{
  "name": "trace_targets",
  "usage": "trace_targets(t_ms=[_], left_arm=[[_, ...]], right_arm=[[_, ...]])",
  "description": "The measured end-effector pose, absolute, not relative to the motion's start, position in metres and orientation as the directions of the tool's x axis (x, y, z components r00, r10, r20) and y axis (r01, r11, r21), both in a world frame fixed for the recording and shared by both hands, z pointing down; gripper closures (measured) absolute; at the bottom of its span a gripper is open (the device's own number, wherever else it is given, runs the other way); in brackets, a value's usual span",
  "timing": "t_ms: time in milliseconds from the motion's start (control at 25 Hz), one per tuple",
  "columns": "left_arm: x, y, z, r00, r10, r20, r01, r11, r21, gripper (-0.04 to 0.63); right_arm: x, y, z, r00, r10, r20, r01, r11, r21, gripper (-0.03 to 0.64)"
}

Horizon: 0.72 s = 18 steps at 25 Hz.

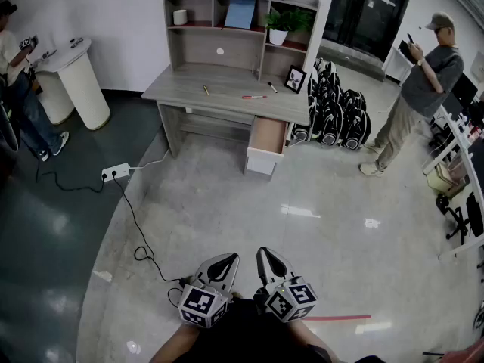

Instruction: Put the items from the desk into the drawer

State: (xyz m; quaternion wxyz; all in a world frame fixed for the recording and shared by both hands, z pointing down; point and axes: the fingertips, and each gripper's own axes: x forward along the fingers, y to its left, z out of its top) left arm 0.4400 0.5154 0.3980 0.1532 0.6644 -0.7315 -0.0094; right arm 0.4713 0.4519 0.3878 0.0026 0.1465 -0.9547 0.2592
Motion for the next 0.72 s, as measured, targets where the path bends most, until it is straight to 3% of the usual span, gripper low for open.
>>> trace_targets(t_ms=[720], left_arm=[[0.433,0.513,0.413,-0.07,-0.968,0.241,-0.957,0.133,0.256,0.595]], right_arm=[[0.467,0.439,0.404,-0.938,-0.333,0.094,-0.326,0.759,-0.564,0.595]])
